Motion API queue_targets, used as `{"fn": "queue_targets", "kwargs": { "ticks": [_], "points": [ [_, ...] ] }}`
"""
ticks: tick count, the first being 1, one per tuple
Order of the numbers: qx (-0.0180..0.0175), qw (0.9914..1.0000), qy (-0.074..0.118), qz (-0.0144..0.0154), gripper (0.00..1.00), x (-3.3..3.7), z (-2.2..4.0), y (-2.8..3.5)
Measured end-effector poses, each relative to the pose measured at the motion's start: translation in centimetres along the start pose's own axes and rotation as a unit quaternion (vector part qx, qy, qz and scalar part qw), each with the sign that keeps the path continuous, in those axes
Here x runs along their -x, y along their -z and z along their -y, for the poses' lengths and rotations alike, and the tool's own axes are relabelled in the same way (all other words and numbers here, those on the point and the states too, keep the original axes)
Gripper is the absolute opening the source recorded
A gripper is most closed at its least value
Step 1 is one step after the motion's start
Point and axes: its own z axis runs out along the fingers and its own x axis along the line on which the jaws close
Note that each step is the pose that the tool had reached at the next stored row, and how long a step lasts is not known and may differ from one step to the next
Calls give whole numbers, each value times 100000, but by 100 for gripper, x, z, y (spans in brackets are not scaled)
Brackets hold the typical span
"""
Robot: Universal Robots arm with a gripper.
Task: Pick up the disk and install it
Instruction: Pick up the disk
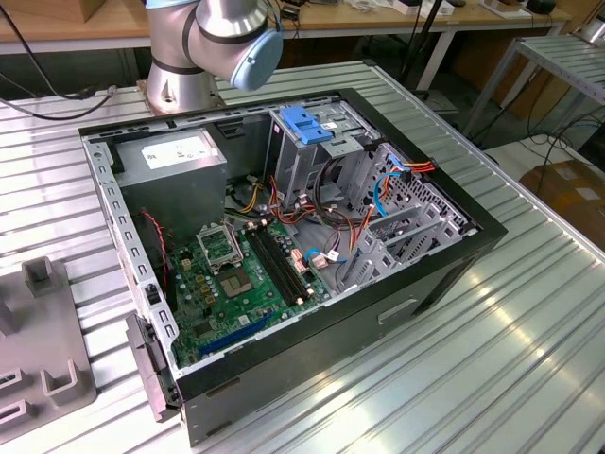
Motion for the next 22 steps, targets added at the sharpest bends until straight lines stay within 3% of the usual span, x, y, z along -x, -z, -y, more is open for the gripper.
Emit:
{"fn": "queue_targets", "kwargs": {
  "ticks": [6, 8, 10, 22],
  "points": [
    [-20, 99995, -977, 2, 47, 0, 0, 0],
    [-20, 99995, -1008, -5, 38, 0, 0, 0],
    [-22, 99995, -1012, -3, 37, 0, 0, 0],
    [-23, 99995, -998, -3, 37, 0, 0, 0]
  ]
}}
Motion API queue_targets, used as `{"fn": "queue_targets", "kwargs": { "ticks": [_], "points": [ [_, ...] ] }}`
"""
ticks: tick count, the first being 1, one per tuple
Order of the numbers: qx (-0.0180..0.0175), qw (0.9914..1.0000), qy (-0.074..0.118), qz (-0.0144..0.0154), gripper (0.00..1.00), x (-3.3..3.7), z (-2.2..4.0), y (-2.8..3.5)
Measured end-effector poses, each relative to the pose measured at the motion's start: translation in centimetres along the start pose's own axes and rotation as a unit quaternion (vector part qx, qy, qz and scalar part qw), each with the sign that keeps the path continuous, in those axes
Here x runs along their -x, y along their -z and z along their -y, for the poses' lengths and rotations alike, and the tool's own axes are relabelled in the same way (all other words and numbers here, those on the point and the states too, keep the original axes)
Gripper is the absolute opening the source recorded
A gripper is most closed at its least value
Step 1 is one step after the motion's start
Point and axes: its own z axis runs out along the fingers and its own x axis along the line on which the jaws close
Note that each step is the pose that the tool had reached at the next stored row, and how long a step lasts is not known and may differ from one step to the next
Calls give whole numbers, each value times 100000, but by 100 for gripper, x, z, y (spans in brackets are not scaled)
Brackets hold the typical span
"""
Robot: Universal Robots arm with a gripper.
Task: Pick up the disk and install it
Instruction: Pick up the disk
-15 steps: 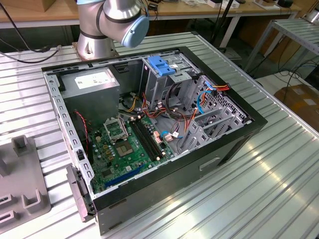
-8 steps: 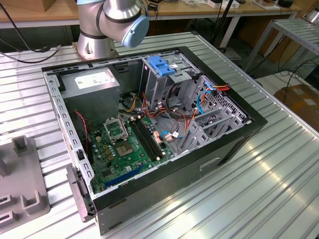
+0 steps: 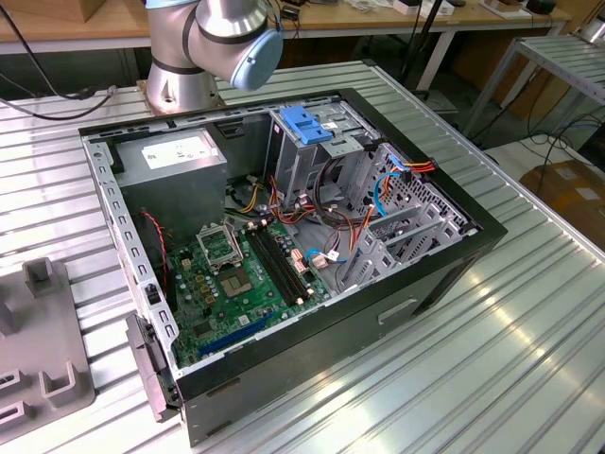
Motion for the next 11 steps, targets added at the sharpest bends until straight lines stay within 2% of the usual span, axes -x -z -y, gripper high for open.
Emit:
{"fn": "queue_targets", "kwargs": {
  "ticks": [11],
  "points": [
    [3, 100000, 8, 2, 38, 0, 0, 0]
  ]
}}
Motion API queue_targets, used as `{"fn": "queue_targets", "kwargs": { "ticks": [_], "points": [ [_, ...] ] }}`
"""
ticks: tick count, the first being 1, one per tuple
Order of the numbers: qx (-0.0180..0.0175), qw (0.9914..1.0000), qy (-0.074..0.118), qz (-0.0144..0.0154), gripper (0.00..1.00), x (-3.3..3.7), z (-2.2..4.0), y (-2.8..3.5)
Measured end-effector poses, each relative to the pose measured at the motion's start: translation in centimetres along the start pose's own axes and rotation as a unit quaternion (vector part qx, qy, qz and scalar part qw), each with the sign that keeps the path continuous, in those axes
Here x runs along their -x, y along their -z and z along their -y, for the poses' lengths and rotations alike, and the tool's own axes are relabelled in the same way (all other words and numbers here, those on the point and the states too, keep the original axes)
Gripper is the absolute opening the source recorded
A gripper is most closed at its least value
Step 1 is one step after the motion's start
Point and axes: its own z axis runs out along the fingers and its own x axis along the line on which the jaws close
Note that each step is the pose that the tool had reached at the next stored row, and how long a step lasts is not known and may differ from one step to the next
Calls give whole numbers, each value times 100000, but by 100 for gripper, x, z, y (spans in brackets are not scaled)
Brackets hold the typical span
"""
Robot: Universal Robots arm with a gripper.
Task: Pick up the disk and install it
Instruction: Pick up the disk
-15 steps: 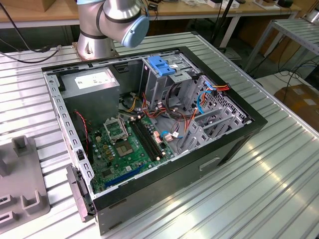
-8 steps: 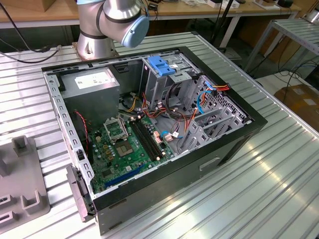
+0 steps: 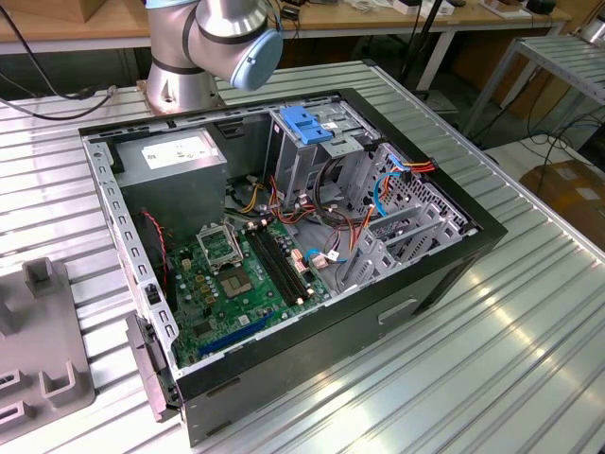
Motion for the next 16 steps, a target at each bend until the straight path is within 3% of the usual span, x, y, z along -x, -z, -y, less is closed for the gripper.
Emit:
{"fn": "queue_targets", "kwargs": {
  "ticks": [1, 3, 4, 12, 15, 16],
  "points": [
    [-2, 100000, -3, 0, 44, 0, 0, 0],
    [-4, 100000, 0, -1, 44, 0, 0, 0],
    [-2, 100000, 0, 2, 51, 0, 0, 0],
    [0, 100000, -4, -9, 51, 1, 21, 1],
    [3, 100000, -3, -11, 49, 1, 21, 1],
    [-1, 100000, -3, -10, 37, 1, 22, 1]
  ]
}}
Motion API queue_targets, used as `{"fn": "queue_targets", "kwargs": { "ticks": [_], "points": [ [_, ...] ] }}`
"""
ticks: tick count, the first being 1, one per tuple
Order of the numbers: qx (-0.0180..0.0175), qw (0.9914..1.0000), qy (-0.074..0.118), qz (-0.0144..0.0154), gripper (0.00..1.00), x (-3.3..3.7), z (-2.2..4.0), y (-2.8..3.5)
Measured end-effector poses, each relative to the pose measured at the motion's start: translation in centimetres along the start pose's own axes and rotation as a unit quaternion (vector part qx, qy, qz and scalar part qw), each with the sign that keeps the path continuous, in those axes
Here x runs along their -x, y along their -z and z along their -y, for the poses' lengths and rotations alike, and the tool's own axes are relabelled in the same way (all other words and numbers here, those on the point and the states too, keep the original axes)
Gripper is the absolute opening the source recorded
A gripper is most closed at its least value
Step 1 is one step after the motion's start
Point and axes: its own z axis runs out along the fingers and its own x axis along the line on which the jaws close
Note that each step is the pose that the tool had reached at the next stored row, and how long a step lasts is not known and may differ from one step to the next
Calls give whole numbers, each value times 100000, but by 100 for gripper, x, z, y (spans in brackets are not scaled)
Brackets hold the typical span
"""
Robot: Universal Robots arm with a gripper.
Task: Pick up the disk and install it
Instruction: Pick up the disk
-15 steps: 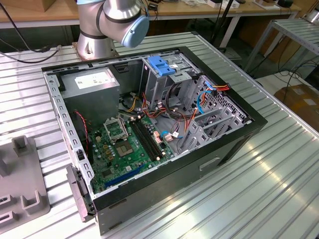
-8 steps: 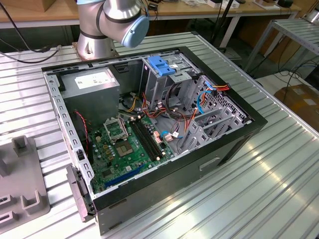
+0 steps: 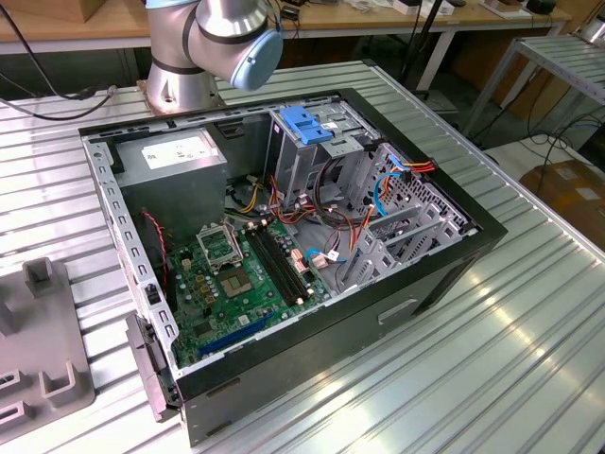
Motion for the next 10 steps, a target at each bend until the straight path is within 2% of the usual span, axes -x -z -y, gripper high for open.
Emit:
{"fn": "queue_targets", "kwargs": {
  "ticks": [10],
  "points": [
    [-1, 100000, 26, 2, 37, 0, 2, 0]
  ]
}}
